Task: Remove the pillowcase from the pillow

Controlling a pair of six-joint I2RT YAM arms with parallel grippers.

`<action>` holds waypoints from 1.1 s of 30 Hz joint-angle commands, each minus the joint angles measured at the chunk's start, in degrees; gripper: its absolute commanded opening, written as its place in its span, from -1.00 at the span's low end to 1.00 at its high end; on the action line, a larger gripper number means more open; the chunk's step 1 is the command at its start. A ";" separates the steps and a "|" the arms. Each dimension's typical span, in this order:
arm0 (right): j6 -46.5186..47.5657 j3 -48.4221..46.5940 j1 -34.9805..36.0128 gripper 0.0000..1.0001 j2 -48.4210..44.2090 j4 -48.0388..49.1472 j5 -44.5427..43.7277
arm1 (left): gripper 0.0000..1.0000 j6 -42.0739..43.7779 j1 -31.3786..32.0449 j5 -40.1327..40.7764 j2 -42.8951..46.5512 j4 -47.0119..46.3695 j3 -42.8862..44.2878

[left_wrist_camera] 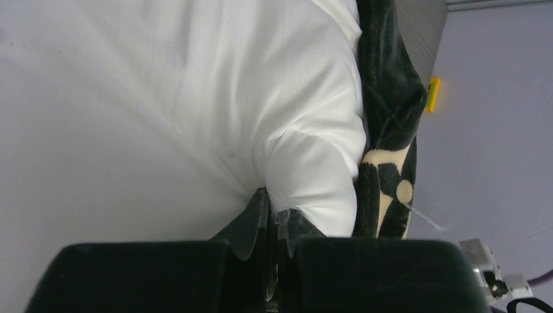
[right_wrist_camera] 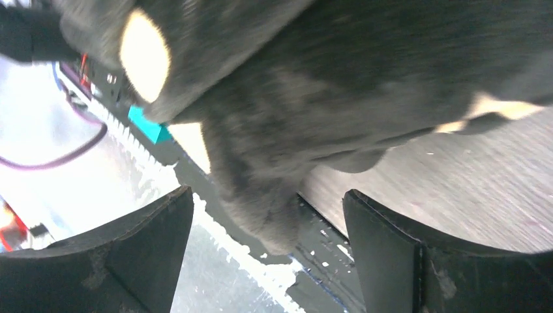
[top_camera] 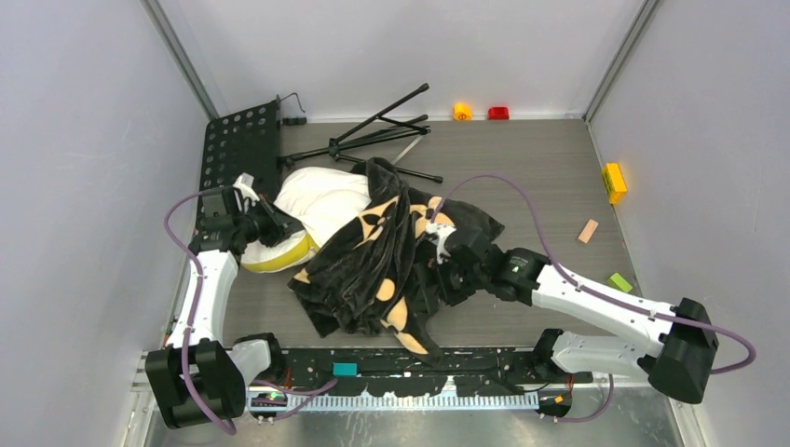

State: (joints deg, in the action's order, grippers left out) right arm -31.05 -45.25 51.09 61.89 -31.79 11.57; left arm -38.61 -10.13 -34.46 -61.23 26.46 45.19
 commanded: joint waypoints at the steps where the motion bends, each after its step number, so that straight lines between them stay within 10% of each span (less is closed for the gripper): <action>1: 1.56 -3.95 7.22 0.76 3.50 -1.39 -3.36 | -1.00 -2.17 0.19 -2.33 0.83 -6.86 0.75; 10: -2.97 -1.73 13.76 0.20 10.99 7.21 -5.86 | -1.00 -2.35 0.86 -1.83 1.27 -6.45 1.13; 16: -3.23 -2.10 14.16 -0.98 10.44 2.35 -19.50 | -1.00 -1.72 0.98 -0.79 0.98 -5.26 2.01; 23: -9.64 0.08 -2.38 -0.99 -1.48 -8.52 -42.94 | -1.00 -2.73 -0.22 7.41 5.51 -6.31 0.27; 33: -11.09 1.84 -40.10 -1.00 -9.94 -2.31 -42.09 | -1.00 -1.36 -1.30 11.44 5.52 -5.31 1.11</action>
State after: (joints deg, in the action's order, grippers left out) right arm -40.71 -42.19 20.73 50.41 -36.21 -27.38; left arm -39.68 -9.56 -27.83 -56.86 26.50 44.45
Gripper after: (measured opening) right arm 0.028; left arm 0.030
